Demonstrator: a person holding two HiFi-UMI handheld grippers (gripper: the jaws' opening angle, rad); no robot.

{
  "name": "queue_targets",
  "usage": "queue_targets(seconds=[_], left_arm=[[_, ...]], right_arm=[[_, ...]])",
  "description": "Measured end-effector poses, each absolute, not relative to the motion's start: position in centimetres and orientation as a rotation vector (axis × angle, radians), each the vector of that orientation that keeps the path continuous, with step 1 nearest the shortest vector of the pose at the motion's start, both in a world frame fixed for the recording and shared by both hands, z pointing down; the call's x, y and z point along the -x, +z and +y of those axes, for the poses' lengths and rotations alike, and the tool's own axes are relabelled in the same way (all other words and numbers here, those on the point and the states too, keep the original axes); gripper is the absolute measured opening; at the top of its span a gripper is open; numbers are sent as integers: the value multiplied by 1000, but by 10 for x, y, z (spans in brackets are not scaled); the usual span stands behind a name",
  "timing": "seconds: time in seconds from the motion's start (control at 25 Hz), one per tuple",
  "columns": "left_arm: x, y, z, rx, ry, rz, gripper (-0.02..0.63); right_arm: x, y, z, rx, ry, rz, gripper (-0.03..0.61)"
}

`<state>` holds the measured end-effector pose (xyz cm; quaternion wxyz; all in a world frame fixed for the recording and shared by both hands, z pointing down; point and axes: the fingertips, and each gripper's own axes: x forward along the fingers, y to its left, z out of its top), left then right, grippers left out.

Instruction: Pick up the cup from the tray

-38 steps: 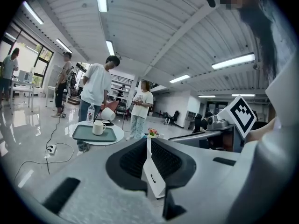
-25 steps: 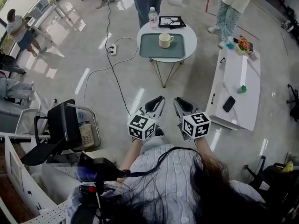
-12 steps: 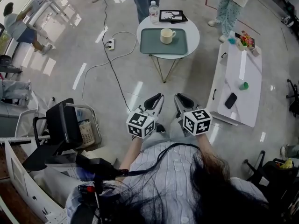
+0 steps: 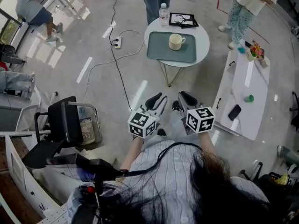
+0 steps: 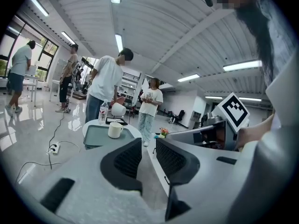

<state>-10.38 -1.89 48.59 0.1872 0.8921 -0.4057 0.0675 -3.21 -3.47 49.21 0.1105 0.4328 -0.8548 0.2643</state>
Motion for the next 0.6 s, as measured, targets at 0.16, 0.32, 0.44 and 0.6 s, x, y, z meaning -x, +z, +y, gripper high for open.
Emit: queue_targets(seconds=[0.16, 0.32, 0.44, 0.6], left_arm=[[107, 491, -61, -2477, 181, -1182, 81], [98, 491, -105, -2461, 170, -1200, 83], [87, 490, -131, -2454, 180, -1195, 83], [74, 495, -159, -2439, 209, -1189, 83]], right_arm=[[29, 494, -75, -1245, 775, -2519, 60], [20, 494, -120, -1218, 774, -2521, 60], [14, 492, -149, -1200, 784, -2525, 60], [6, 496, -181, -1174, 809, -2524, 60]])
